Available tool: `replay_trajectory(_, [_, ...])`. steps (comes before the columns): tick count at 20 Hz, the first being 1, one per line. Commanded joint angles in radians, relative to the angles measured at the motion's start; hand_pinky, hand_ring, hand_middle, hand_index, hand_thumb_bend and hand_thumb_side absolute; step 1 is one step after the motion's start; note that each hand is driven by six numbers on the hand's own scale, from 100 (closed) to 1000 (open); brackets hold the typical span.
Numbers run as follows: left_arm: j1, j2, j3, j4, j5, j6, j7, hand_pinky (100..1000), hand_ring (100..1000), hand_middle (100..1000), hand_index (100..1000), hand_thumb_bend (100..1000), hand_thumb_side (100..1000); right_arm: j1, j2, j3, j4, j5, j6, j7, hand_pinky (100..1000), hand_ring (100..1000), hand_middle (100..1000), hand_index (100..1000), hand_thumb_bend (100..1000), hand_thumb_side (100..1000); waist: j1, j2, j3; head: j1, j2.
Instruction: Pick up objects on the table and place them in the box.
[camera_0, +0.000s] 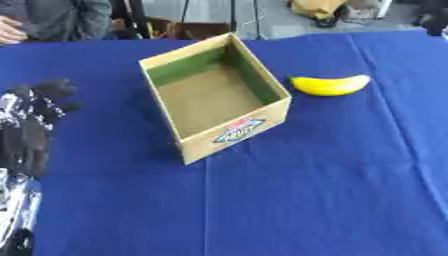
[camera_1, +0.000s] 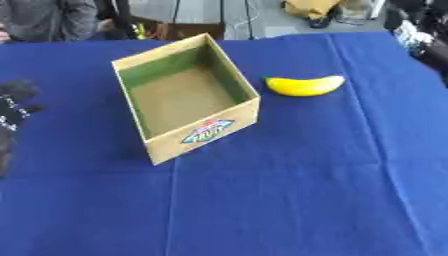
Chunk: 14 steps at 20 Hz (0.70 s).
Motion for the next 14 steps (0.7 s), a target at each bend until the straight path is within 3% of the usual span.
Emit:
replay_trajectory(1, [-0.006, 0.024, -0.006, -0.013, -0.004, -0.001, -0.006, 743, 807, 744, 686, 437, 1000, -0.080, -0.044, 0.015, 0.118, 0.171, -0.055, 0.090, 816, 784, 757, 836, 334, 425, -0.005, -0.019, 0.006, -0.011, 0.007])
replay_trajectory(4, [-0.007, 0.026, -0.009, -0.012, -0.004, 0.000, -0.010, 743, 807, 744, 686, 437, 1000, -0.152, -0.019, 0.019, 0.233, 0.326, -0.111, 0.124, 812, 786, 760, 838, 362, 417, -0.007, -0.019, 0.013, -0.017, 0.009])
replay_trajectory(10, [-0.013, 0.029, -0.015, -0.011, -0.003, 0.000, -0.016, 742, 807, 744, 686, 435, 1000, -0.245, 0.053, 0.025, 0.391, 0.587, -0.194, 0.118, 806, 795, 771, 845, 420, 401, -0.006, -0.016, 0.027, -0.033, 0.004])
replay_trajectory(14, [-0.016, 0.029, -0.021, -0.010, -0.002, 0.001, -0.021, 742, 807, 743, 686, 433, 1000, -0.279, 0.099, 0.014, 0.467, 0.686, -0.224, 0.095, 806, 784, 757, 836, 417, 398, -0.004, -0.015, 0.037, -0.044, 0.001])
